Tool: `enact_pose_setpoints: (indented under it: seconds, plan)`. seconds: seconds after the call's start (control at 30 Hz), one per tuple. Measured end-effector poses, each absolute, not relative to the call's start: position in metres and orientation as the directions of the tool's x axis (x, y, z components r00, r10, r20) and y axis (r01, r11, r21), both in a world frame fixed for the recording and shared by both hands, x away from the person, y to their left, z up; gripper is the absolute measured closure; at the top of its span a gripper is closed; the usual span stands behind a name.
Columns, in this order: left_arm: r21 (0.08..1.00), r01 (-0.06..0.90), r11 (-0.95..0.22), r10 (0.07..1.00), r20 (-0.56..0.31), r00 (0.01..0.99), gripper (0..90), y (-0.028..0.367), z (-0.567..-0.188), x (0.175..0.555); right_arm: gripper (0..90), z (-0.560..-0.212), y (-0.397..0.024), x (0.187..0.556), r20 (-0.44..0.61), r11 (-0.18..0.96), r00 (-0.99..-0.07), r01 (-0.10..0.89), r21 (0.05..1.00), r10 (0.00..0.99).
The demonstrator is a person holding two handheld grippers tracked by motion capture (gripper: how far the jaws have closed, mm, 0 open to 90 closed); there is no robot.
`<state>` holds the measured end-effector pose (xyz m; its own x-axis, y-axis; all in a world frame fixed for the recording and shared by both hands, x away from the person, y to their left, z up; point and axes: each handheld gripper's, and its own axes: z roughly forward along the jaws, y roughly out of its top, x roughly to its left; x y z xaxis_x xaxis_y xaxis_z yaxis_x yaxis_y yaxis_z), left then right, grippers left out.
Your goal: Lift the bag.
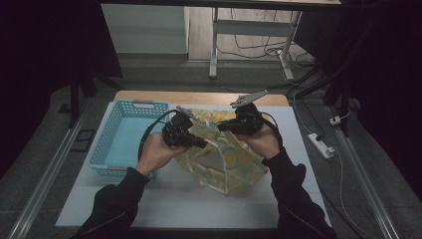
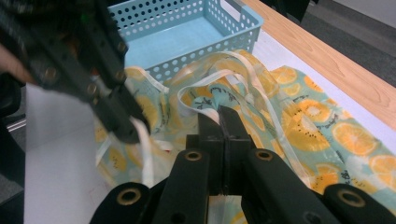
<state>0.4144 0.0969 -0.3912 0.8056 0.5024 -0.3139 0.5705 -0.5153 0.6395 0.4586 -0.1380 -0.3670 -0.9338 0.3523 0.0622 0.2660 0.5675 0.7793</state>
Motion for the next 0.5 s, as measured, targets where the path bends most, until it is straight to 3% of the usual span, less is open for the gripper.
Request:
enact_pose_setpoints:
  seconds: [0.5]
  plan:
    - [0.700, 0.560, -0.442, 0.489, -0.335, 0.805, 89.3, 0.116, -0.341, 0.430, 89.6, -0.331, -0.138, 0.453, 0.039, 0.552, -0.938, 0.237, 0.799, 0.345]
